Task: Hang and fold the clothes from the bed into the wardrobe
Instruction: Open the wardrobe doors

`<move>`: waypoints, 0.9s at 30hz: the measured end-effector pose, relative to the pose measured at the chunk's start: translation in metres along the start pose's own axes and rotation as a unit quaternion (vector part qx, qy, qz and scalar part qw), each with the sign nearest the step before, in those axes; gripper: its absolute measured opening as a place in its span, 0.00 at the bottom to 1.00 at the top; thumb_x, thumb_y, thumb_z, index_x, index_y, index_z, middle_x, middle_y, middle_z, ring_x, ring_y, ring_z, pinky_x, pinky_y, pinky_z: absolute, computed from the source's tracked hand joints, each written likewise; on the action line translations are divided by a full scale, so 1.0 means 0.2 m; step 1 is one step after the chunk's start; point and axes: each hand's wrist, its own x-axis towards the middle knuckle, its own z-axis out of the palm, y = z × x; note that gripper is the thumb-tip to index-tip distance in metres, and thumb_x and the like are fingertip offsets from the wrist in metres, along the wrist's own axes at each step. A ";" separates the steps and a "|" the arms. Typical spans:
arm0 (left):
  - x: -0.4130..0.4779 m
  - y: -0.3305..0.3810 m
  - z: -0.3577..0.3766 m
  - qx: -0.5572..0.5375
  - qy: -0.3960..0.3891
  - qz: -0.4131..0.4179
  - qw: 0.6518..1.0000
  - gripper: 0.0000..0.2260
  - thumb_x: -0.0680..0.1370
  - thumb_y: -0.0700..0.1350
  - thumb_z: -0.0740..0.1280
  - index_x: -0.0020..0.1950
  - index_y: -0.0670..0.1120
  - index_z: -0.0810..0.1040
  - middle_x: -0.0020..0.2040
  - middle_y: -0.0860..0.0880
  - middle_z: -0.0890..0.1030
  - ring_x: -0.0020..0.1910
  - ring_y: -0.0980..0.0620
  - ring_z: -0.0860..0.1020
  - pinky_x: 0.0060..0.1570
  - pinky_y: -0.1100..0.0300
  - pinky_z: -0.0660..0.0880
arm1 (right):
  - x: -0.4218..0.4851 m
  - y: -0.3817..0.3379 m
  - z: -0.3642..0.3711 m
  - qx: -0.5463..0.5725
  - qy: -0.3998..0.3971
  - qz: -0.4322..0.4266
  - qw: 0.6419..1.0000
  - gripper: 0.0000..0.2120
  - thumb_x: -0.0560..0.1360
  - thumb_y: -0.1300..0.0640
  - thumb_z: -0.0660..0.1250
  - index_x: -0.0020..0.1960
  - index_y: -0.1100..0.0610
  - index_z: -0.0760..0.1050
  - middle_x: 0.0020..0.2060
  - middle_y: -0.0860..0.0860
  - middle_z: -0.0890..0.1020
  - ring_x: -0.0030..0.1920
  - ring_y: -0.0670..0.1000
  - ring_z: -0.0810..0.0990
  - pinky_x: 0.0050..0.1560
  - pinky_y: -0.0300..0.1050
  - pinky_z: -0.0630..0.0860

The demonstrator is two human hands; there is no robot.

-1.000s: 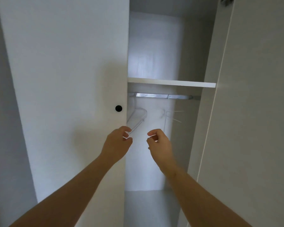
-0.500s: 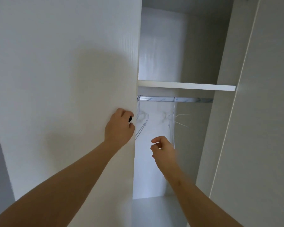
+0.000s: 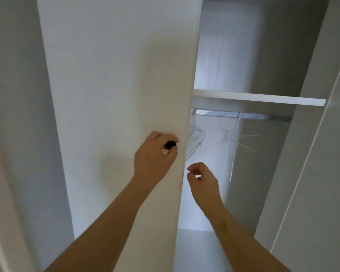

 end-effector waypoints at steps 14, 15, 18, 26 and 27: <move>-0.41 0.08 -0.67 -0.109 0.120 -0.118 0.980 0.10 0.73 0.44 0.68 0.37 0.60 0.79 0.39 0.60 0.82 0.39 0.56 0.80 0.48 0.54 0.79 | -0.50 -0.17 0.29 0.098 -0.139 -0.007 0.985 0.11 0.76 0.63 0.60 0.44 0.46 0.72 0.42 0.41 0.77 0.40 0.44 0.77 0.33 0.28 0.71; -0.43 0.07 -0.73 -0.101 0.126 -0.121 0.979 0.10 0.74 0.44 0.68 0.38 0.60 0.79 0.39 0.60 0.82 0.39 0.56 0.80 0.48 0.52 0.79 | -0.53 -0.20 0.32 0.099 -0.150 -0.012 0.984 0.11 0.76 0.63 0.60 0.44 0.47 0.72 0.42 0.41 0.77 0.39 0.44 0.77 0.33 0.28 0.71; -0.49 0.03 -0.90 -0.109 0.146 -0.130 0.975 0.14 0.75 0.41 0.66 0.37 0.60 0.80 0.38 0.60 0.81 0.38 0.57 0.79 0.47 0.53 0.79 | -0.63 -0.29 0.42 0.111 -0.178 -0.025 0.977 0.11 0.76 0.63 0.61 0.43 0.47 0.72 0.41 0.42 0.77 0.37 0.44 0.77 0.31 0.27 0.71; -0.53 -0.23 -1.42 -0.190 0.182 -0.171 0.949 0.13 0.74 0.31 0.62 0.37 0.46 0.79 0.31 0.56 0.81 0.32 0.58 0.78 0.36 0.69 0.75 | -0.81 -0.54 0.71 0.131 -0.196 -0.049 0.971 0.11 0.76 0.63 0.61 0.42 0.47 0.73 0.40 0.43 0.78 0.34 0.43 0.76 0.30 0.29 0.72; -0.53 -0.27 -1.48 -0.197 0.180 -0.177 0.947 0.13 0.74 0.31 0.62 0.37 0.45 0.78 0.30 0.56 0.81 0.31 0.59 0.77 0.35 0.69 0.75 | -0.83 -0.57 0.75 0.131 -0.196 -0.047 0.971 0.12 0.76 0.63 0.61 0.41 0.46 0.72 0.41 0.43 0.77 0.35 0.45 0.76 0.30 0.28 0.71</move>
